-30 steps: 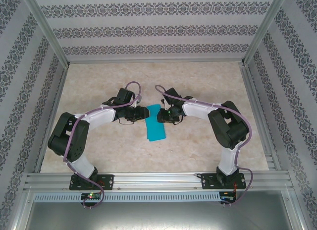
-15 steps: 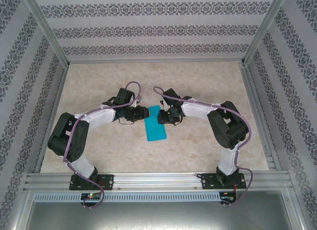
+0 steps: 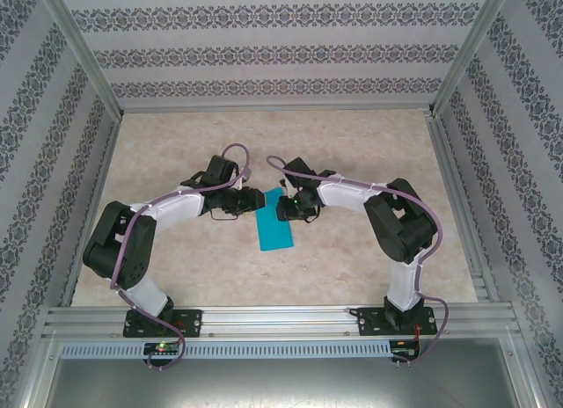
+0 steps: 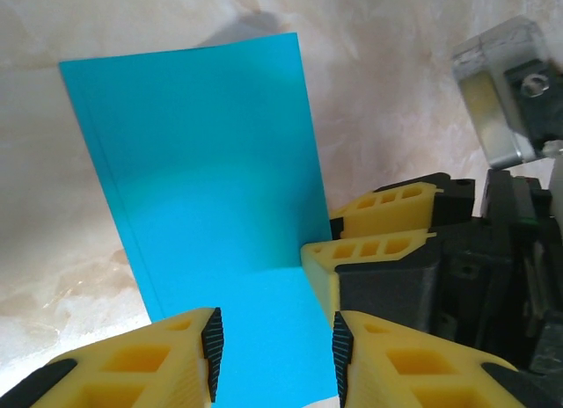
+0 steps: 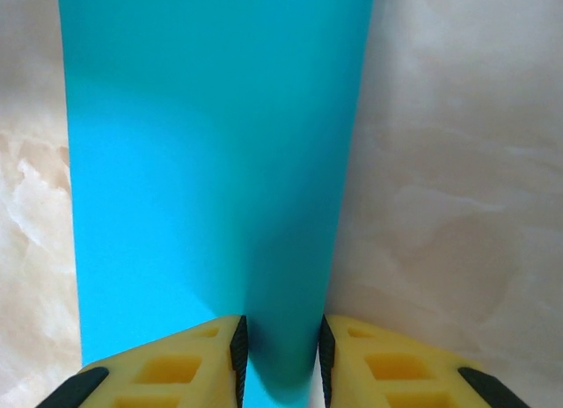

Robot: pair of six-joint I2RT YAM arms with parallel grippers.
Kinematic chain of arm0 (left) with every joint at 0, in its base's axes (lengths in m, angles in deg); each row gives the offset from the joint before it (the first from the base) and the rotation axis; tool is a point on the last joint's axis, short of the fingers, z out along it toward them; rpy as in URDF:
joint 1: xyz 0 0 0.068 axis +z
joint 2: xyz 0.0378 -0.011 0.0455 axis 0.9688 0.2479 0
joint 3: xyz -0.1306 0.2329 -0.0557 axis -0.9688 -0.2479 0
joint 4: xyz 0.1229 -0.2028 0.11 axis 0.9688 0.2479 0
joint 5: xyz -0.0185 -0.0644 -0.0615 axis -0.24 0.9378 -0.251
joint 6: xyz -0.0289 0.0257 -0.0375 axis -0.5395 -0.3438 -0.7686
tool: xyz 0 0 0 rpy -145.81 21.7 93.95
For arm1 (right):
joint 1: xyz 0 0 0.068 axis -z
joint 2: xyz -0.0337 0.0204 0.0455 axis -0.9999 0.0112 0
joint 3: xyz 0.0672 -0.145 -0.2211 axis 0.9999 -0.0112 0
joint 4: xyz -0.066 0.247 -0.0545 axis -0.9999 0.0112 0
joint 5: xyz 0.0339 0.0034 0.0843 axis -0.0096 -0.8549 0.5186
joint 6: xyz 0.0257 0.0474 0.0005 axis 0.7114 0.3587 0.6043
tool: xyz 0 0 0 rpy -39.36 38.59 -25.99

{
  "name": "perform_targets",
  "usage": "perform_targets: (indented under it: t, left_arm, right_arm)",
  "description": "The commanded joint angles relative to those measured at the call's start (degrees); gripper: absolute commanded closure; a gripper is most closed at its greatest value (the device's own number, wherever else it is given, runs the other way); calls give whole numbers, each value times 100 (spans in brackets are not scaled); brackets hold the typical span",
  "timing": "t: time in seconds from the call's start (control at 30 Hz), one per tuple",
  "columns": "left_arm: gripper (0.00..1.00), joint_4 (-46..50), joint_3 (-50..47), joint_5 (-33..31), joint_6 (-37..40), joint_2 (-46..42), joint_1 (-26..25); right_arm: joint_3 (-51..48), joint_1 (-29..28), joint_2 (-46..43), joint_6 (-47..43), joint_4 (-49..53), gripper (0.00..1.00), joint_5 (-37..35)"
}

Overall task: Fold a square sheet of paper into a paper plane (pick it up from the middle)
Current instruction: Fold the square sheet of paper in half at the center of the table.

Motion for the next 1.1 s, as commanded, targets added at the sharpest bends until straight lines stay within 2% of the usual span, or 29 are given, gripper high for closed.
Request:
perform_targets:
  t: [0.0,1.07]
  left_arm:
    - [59,138,-124,-71,-12,-206,29]
    - [58,101,-180,-63,-59,-210,32]
  right_arm:
    - [134,-57,96,-161,192,69,-167]
    - [178,-99,226,339,-15,66,-176]
